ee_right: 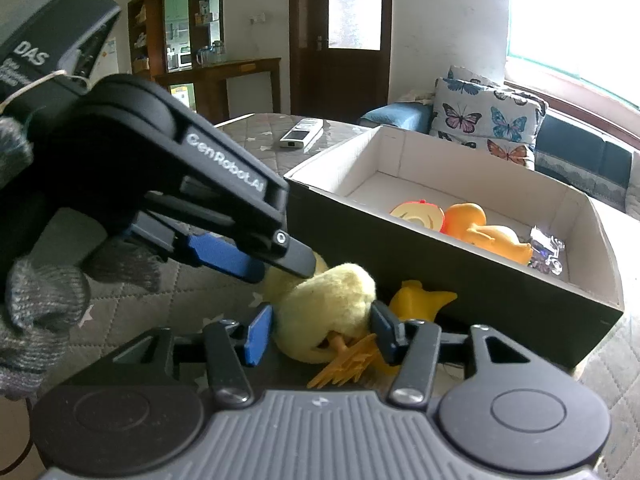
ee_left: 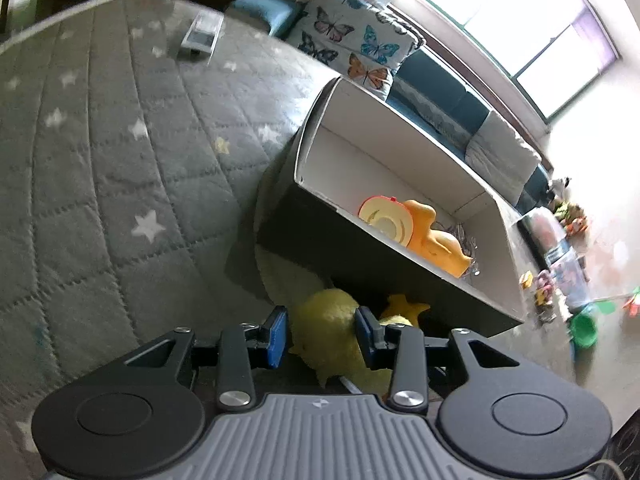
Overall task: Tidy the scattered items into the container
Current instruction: 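Close the right gripper on the yellow plush duck and lift it, then carry the plush duck over the box and lower it inside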
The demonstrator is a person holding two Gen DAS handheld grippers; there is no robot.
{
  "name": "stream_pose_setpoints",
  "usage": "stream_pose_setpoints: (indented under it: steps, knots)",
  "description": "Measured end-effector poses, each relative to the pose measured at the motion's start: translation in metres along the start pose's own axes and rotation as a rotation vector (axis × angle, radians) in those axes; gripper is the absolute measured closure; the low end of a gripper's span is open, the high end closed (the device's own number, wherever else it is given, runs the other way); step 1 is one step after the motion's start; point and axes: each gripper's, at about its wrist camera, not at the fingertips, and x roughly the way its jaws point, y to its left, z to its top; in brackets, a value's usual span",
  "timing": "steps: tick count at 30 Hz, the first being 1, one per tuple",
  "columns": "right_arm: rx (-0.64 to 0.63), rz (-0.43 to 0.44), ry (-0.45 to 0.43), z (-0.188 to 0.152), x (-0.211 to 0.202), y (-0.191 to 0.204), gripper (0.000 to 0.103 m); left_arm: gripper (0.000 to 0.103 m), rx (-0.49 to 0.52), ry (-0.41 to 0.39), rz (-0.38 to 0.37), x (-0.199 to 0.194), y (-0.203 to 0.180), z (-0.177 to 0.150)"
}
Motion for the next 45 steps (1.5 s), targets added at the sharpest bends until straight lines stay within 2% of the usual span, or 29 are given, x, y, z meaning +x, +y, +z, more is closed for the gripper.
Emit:
stream_pose_setpoints:
  steps: [11,21,26,31,34,41,45]
  knots:
    - [0.015,-0.007,-0.005,0.002,0.002,-0.001,0.052,0.058,-0.112,0.027,-0.065,0.014,0.017,0.006]
    - [0.039,0.004,-0.026,0.002,-0.015,0.002,0.054,0.061,-0.086,-0.007,-0.07,-0.003,0.007,0.0]
    - [0.028,-0.009,-0.091,0.013,-0.039,0.002,0.054,0.061,-0.038,-0.062,-0.091,-0.028,-0.014,0.005]
    - [0.01,-0.034,-0.16,0.035,-0.055,-0.004,0.054,0.061,-0.002,-0.112,-0.119,-0.04,-0.035,0.024]
    - [0.005,-0.043,-0.183,0.05,-0.052,-0.011,0.054,0.061,0.022,-0.13,-0.116,-0.038,-0.048,0.043]
    - [0.036,-0.035,-0.184,0.084,-0.02,-0.029,0.054,0.061,0.048,-0.153,-0.081,-0.015,-0.061,0.082]
    - [0.069,-0.015,-0.155,0.094,0.005,-0.041,0.054,0.061,0.057,-0.137,-0.057,0.006,-0.057,0.1]
